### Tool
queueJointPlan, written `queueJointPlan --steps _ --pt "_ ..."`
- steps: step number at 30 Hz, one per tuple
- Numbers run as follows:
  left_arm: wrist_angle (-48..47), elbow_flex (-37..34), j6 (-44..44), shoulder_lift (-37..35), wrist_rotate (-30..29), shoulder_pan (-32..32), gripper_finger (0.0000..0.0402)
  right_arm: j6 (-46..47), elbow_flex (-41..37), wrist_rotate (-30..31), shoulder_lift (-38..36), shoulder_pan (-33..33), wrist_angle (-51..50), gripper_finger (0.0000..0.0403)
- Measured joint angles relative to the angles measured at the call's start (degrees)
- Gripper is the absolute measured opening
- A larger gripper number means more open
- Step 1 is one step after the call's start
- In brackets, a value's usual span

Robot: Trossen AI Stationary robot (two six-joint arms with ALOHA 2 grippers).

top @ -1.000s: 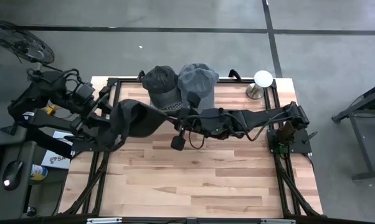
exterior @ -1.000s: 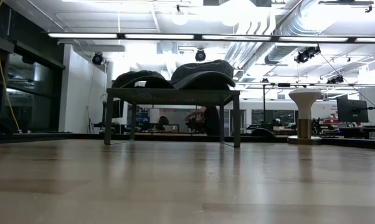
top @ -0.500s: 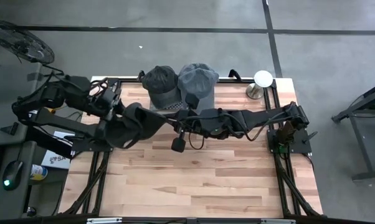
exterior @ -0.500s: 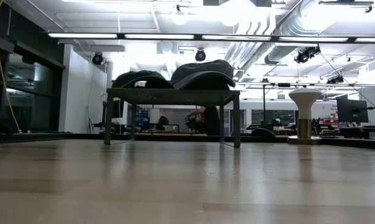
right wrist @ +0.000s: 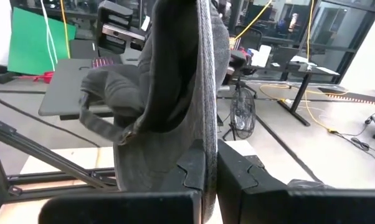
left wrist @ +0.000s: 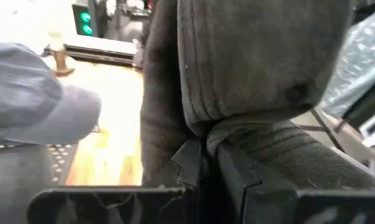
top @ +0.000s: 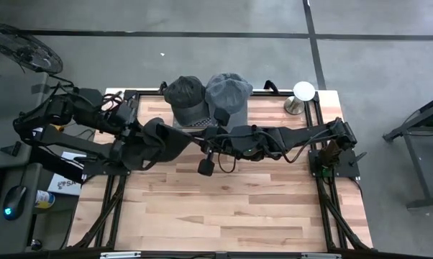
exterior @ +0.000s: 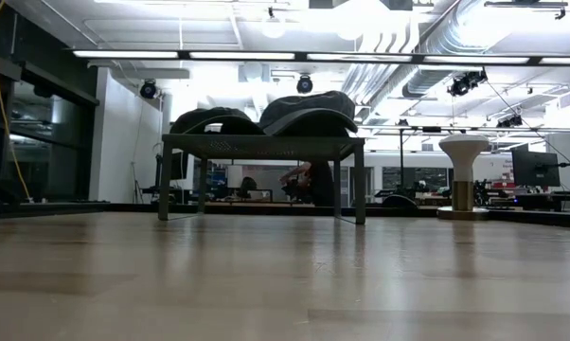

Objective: Pick & Place hat
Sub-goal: Stack the black cap on top of the black cap on the shelf

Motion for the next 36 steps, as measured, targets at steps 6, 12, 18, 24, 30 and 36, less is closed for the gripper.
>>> queueJointPlan --steps 6,12,18,24,30,36 --pt "-0.64 0.0 1.06 -2.74 -4.12 0.02 0.0023 3.97 0.02 0.87 0.0 0.0 -0.95 0.0036" --pt "-2.91 0.0 -0.92 -4.45 -9.72 0.02 0.0023 10.74 0.11 3.49 0.0 -1.04 -4.86 0.0084" --pt "-3.12 0.0 -7.41 -4.5 -16.55 0.02 0.0022 16.04 0.11 2.75 -0.11 -1.66 -8.2 0.0134" --pt "-2.65 0.0 -17.24 -2.47 -24.15 0.02 0.0022 18.51 0.1 1.38 -0.13 -1.45 -10.16 0.0164" --pt "2.24 0.0 -21.71 0.46 -27.79 0.02 0.0022 23.84 0.11 1.05 0.2 -1.45 -8.27 0.0168" --pt "9.16 0.0 -22.0 5.67 -30.15 0.02 0.0022 24.96 0.09 7.21 1.97 -0.04 -3.77 0.016"
